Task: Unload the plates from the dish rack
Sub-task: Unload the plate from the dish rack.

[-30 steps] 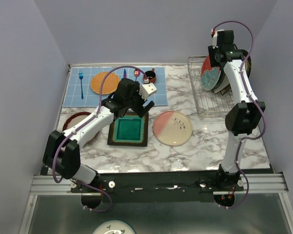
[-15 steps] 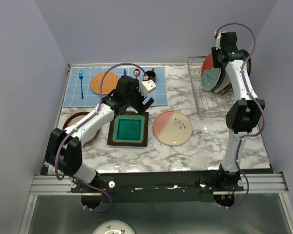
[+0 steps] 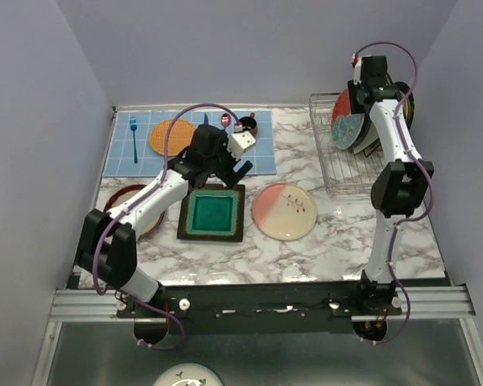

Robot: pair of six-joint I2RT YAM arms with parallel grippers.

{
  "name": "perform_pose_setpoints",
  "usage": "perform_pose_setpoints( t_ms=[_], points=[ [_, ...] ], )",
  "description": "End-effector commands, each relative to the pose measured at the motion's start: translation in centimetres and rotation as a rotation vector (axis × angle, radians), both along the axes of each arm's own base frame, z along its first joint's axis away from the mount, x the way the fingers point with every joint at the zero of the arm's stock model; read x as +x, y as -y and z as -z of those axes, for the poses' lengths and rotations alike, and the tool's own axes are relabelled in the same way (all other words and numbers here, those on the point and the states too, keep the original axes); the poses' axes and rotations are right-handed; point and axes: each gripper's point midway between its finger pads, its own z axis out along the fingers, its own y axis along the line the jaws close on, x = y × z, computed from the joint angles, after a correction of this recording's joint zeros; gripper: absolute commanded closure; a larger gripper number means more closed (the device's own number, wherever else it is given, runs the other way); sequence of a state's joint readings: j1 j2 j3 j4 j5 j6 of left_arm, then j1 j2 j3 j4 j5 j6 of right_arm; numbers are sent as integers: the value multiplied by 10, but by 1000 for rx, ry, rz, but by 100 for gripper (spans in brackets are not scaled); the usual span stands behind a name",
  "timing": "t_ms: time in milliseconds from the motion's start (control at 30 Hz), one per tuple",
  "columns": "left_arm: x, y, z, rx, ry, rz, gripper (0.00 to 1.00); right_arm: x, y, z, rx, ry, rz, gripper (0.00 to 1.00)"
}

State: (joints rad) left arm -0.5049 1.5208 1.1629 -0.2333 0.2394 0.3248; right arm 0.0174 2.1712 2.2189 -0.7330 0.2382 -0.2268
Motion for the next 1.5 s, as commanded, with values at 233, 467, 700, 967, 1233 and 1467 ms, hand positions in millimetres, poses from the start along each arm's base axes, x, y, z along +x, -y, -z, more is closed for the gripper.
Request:
perform_pose_setpoints(
  t_ms=[233, 467, 700, 967, 1233, 1467],
  points=[
    [13, -16, 4, 7, -7, -38, 1, 15, -1, 20, 33, -15, 4, 99],
    [13, -17, 4, 1, -11, -39, 1, 10, -2, 3, 37, 10, -3, 99],
    [13, -19, 1, -3, -5, -40, 1, 4, 0, -16, 22, 33, -5, 99],
    [14, -21, 2, -8, -4, -44, 1, -3, -3, -63, 30, 106, -22, 99],
    [17, -21, 3, -18, -17, -54, 1, -15, -2, -88, 16, 144, -35, 99],
    [18, -22, 2, -15, -22, -57, 1, -22, -7, -109, 32, 184, -57, 99]
  ],
)
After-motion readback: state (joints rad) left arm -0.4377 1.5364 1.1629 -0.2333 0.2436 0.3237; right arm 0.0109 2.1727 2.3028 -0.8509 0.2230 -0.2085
